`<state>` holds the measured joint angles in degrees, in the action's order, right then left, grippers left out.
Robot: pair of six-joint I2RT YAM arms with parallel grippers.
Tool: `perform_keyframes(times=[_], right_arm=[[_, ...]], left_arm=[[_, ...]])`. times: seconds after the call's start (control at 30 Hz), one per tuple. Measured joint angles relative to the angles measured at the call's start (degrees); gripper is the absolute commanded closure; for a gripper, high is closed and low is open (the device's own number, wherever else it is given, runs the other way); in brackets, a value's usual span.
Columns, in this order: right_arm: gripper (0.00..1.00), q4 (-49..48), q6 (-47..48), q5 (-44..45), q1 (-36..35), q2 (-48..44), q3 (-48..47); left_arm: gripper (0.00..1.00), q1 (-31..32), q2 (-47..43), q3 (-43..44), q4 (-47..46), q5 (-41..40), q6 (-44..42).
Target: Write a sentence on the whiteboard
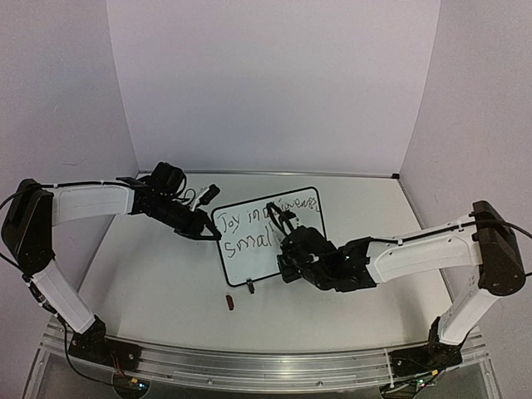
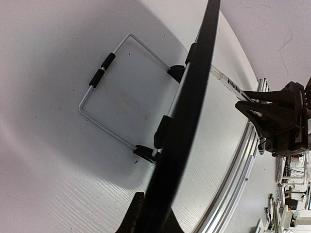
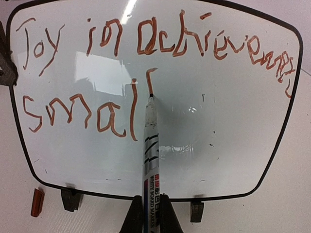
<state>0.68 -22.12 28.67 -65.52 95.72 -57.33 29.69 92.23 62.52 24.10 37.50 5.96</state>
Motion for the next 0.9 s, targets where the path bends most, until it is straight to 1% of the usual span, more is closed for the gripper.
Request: perform_keyframes(times=[0.53,0.9], right_arm=[[1.0,0.84,-4.7,0.03,-2.41,-0.37,3.58],[1.0,2.54,-4.45,2.36,-2.42,-0.39,3.79]], left_arm=[[1.0,0.02,0.0,0.0,0.0,0.02,0.0],[1.0,0.04,0.0,0.0,0.0,0.0,0.0]])
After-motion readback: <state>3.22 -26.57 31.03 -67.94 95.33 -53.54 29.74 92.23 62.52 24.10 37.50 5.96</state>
